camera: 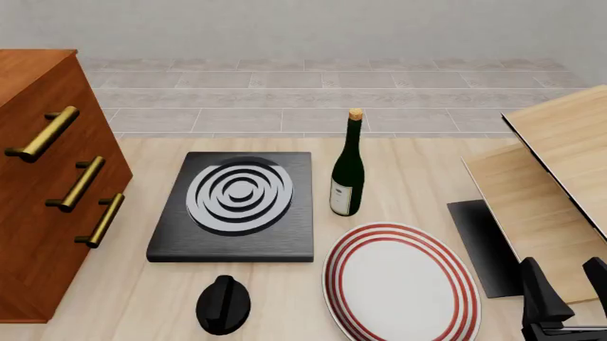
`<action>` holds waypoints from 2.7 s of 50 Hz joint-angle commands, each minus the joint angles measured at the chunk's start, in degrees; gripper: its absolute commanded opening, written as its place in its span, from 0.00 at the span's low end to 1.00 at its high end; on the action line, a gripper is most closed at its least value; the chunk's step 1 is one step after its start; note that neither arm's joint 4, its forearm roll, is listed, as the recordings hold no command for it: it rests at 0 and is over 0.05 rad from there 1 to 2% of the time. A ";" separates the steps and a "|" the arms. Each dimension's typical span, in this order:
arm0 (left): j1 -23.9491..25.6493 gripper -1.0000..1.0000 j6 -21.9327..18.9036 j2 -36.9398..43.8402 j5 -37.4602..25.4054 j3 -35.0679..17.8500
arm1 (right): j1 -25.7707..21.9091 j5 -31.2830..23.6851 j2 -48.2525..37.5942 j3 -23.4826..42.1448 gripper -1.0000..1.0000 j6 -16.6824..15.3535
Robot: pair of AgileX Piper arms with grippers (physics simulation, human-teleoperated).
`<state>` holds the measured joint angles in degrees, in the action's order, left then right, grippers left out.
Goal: Put the bowl on the top of the cabinet.
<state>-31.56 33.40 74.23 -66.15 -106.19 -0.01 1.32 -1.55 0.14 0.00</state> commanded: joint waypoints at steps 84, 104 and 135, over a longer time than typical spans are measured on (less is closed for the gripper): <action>-9.18 0.00 4.11 -0.58 6.65 14.99 | 0.00 0.00 0.00 0.00 1.00 0.01; -9.25 0.00 4.55 -0.85 7.57 16.45 | 0.00 0.01 -0.02 0.00 1.00 0.00; -9.16 0.00 5.17 -0.85 9.70 19.42 | 0.01 0.00 -0.01 0.00 1.00 0.01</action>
<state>-40.82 38.55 73.60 -57.33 -87.68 -0.01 1.32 -1.56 0.14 0.01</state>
